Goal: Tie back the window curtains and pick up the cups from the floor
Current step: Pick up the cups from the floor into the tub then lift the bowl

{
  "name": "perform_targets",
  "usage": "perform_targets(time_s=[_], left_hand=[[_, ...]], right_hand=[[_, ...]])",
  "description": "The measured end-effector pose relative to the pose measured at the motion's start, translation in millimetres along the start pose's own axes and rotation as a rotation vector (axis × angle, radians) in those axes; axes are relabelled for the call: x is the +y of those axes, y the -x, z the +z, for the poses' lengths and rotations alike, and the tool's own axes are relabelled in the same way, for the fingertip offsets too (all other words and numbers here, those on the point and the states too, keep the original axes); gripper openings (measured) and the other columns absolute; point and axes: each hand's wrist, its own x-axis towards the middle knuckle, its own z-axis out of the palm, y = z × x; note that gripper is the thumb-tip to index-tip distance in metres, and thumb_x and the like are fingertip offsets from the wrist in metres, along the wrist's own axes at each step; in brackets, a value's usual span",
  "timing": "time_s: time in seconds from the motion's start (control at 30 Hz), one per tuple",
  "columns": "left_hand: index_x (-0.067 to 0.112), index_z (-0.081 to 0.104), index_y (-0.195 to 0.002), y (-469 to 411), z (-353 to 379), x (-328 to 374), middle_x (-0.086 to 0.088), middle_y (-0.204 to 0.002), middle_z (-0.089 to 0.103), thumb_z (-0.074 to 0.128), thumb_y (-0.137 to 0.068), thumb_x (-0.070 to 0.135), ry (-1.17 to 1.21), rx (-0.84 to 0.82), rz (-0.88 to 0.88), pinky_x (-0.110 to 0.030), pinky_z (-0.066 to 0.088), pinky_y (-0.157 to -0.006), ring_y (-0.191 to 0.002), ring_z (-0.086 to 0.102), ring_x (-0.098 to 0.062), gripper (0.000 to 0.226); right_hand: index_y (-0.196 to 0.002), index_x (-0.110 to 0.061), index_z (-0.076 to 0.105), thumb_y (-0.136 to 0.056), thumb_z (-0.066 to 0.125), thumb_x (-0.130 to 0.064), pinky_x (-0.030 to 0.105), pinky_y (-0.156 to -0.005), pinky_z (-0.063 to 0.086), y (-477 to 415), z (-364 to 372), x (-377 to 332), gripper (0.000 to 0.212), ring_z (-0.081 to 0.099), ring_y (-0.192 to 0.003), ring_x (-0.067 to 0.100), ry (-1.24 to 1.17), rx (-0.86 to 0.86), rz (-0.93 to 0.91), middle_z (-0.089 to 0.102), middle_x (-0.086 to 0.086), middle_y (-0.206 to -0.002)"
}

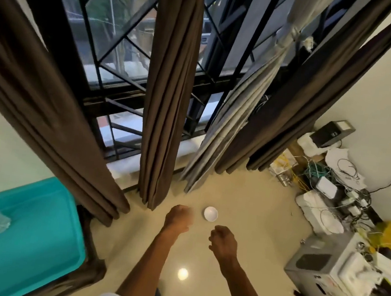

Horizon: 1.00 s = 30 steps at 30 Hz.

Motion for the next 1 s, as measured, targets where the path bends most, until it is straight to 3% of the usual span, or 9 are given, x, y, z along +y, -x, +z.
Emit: perform_targets(time_s=[0.13, 0.3, 0.5, 0.63, 0.77, 0.9, 1.0], left_hand=[[0.023, 0.061, -0.079, -12.1, 20.1, 19.2, -0.008, -0.098, 0.072, 0.054, -0.095, 0.022, -0.026, -0.039, 0.022, -0.035, 0.055, -0.077, -0.083, 0.069, -0.022, 0.018], [0.021, 0.063, -0.097, -32.1, 43.9, 29.5, -0.010, -0.108, 0.072, 0.056, -0.096, 0.023, -0.022, -0.025, 0.010, -0.037, 0.058, -0.083, -0.097, 0.071, -0.027, 0.008], [0.024, 0.063, -0.088, -51.0, 88.0, 40.0, -0.005, -0.101, 0.072, 0.055, -0.095, 0.022, 0.020, 0.043, -0.021, -0.040, 0.056, -0.088, -0.095, 0.072, -0.025, 0.011], [0.021, 0.064, -0.081, -57.0, 146.5, 50.7, -0.006, -0.088, 0.069, 0.054, -0.095, 0.019, 0.086, 0.180, -0.007, -0.036, 0.056, -0.078, -0.087, 0.070, -0.026, 0.018], [0.017, 0.069, -0.088, -55.2, 229.2, 41.7, -0.009, -0.091, 0.073, 0.056, -0.091, 0.023, 0.082, 0.227, -0.046, -0.031, 0.057, -0.067, -0.084, 0.073, -0.027, 0.015], [0.016, 0.067, -0.091, -49.9, 289.6, 33.8, -0.009, -0.090, 0.072, 0.057, -0.084, 0.030, 0.118, 0.246, -0.075, -0.039, 0.059, -0.078, -0.090, 0.074, -0.031, 0.018], [0.019, 0.066, -0.087, -57.8, 307.8, 23.5, -0.013, -0.090, 0.072, 0.056, -0.070, 0.035, 0.115, 0.281, -0.074, -0.041, 0.058, -0.076, -0.092, 0.072, -0.034, 0.025]], right_hand=[[-0.109, -0.019, 0.065, -0.085, 0.052, -0.025, 0.049, -0.090, 0.057, -21.7, -11.1, -9.3, 0.027, 0.069, -0.097, 0.027, 0.093, 0.001, -0.026, 0.072, 0.006, -0.101], [-0.109, -0.021, 0.063, -0.093, 0.055, -0.019, 0.047, -0.091, 0.057, -55.6, -21.7, -6.1, 0.018, 0.069, -0.097, 0.025, 0.183, -0.041, -0.050, 0.071, 0.004, -0.104], [-0.100, -0.027, 0.062, -0.091, 0.054, -0.022, 0.049, -0.090, 0.057, -122.1, -50.0, 14.4, 0.013, 0.069, -0.098, 0.028, 0.158, -0.105, -0.080, 0.073, 0.009, -0.106], [-0.102, -0.024, 0.066, -0.085, 0.053, -0.027, 0.051, -0.090, 0.057, -175.9, -96.8, 21.1, 0.021, 0.070, -0.099, 0.031, 0.132, -0.189, -0.131, 0.073, 0.012, -0.107], [-0.094, -0.029, 0.062, -0.089, 0.055, -0.013, 0.049, -0.086, 0.059, -201.5, -169.4, 3.2, 0.017, 0.071, -0.093, 0.029, 0.131, -0.267, -0.103, 0.072, 0.008, -0.099], [-0.093, -0.031, 0.063, -0.081, 0.055, -0.021, 0.049, -0.095, 0.055, -251.5, -210.9, 19.6, 0.018, 0.068, -0.105, 0.032, 0.207, -0.354, -0.118, 0.073, 0.011, -0.107], [-0.100, -0.028, 0.064, -0.084, 0.056, -0.018, 0.049, -0.099, 0.053, -265.7, -230.9, 20.2, 0.020, 0.066, -0.110, 0.033, 0.259, -0.424, -0.128, 0.071, 0.011, -0.114]])
